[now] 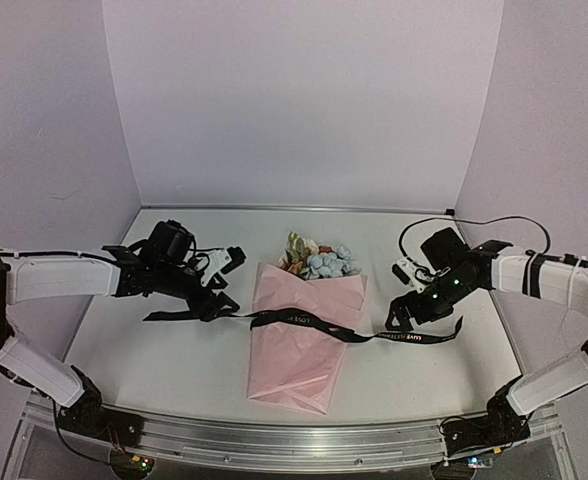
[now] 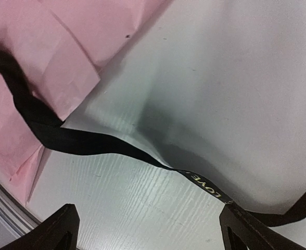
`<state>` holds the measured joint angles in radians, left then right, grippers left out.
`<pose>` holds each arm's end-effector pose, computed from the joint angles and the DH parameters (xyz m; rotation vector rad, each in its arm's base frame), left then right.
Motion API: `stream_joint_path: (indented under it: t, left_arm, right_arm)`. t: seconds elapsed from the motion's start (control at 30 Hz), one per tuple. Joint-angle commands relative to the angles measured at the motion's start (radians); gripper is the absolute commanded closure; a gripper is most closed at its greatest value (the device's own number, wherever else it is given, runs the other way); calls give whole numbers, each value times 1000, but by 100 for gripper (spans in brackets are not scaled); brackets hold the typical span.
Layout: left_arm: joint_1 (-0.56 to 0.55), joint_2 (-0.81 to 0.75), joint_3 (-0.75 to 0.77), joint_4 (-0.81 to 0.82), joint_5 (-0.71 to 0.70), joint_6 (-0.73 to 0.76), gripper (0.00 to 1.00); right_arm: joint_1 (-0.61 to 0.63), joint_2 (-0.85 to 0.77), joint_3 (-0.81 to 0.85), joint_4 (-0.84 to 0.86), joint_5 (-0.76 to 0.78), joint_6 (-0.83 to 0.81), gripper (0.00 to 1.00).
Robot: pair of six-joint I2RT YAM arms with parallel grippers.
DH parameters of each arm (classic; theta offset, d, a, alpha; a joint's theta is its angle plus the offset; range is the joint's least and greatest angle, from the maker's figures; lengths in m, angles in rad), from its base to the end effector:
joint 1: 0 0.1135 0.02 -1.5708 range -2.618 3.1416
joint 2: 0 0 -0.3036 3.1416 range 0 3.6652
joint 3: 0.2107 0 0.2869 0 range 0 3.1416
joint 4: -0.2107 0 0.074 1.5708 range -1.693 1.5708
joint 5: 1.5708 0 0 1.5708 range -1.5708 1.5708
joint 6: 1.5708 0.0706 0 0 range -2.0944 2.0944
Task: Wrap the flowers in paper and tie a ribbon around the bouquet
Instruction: Tie the ribbon around the folded bouquet.
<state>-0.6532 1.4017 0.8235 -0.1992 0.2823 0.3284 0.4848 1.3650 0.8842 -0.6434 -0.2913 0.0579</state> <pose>0.2562 -0.2209 0.2102 1.2352 2.0135 -0.4904 0.2521 0.1557 0.2064 -0.6688 2.6553 0.5533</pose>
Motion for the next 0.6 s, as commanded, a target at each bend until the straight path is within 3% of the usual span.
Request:
stream_joint_path:
  t: [0.0, 0.37, 0.57]
  left_arm:
    - [-77, 103, 56, 42, -9, 249, 32]
    - [-99, 249, 41, 185, -162, 452, 34]
    - [-99, 329, 93, 158, -164, 497, 43]
  right_arm:
    - [50, -35, -5, 63, -55, -186, 3]
    - [140, -18, -22, 65, 10, -342, 4]
    - [167, 21, -19, 70, 48, -396, 7]
